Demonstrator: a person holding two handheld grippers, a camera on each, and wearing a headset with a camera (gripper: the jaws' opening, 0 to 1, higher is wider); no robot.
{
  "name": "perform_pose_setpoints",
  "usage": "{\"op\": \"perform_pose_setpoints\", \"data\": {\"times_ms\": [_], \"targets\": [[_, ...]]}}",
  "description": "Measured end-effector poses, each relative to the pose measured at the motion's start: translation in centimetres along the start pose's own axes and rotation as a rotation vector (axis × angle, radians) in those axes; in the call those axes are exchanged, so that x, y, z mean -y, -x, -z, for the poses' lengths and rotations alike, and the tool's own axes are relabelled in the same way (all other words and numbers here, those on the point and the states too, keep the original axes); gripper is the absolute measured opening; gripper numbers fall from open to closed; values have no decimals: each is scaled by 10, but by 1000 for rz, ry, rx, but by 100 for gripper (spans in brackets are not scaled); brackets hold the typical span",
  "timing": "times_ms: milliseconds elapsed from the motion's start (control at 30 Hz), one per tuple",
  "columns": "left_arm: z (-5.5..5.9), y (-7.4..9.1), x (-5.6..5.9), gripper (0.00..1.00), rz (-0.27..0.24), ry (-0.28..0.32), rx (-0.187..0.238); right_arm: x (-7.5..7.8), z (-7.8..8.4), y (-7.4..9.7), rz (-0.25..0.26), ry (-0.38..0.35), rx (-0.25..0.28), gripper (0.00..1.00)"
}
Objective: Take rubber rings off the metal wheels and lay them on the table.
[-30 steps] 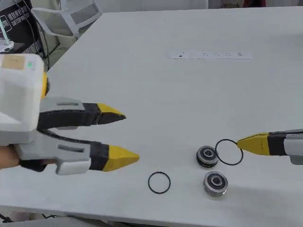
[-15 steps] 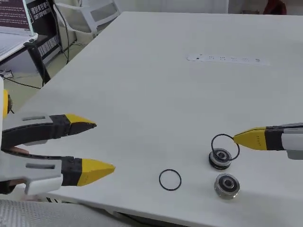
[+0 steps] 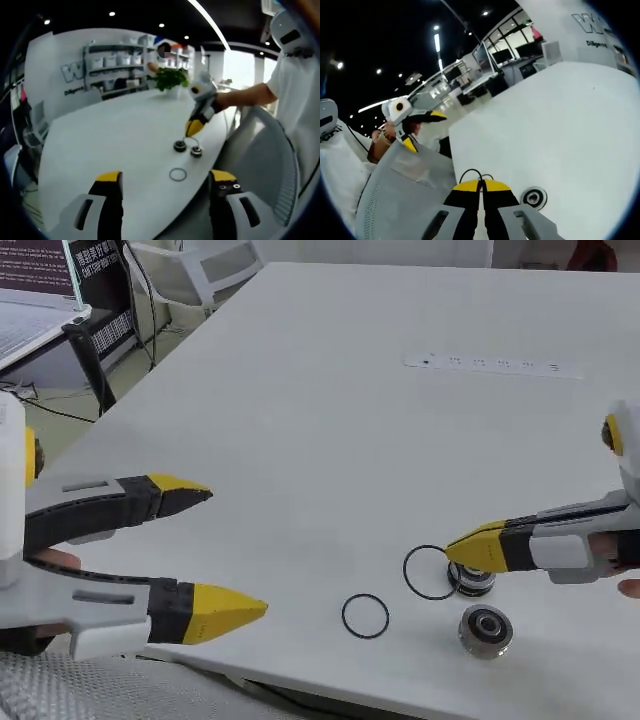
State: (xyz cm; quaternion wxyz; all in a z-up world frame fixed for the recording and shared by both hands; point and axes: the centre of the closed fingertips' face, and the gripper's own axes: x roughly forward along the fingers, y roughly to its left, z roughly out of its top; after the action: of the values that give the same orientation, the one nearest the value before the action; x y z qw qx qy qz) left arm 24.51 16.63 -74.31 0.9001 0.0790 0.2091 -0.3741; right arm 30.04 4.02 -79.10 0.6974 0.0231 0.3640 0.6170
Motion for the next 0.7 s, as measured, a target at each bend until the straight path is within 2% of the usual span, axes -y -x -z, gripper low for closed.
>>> {"op": "perform_pose_setpoints", "data": {"times_ms": [167,267,467,700], "targets": [[-4,-2,6,74,23,6,23,3,9,-10,8,16,-52,0],[-3,-3,7,74,21,3,19,5,16,-15,18,27,-83,0],[0,-2,6,73,17,5,7,11,22,-25,37,47,-108,0],[-2,1,5,72,7,17,22,20,27,-32,76,48,-100,0]]}}
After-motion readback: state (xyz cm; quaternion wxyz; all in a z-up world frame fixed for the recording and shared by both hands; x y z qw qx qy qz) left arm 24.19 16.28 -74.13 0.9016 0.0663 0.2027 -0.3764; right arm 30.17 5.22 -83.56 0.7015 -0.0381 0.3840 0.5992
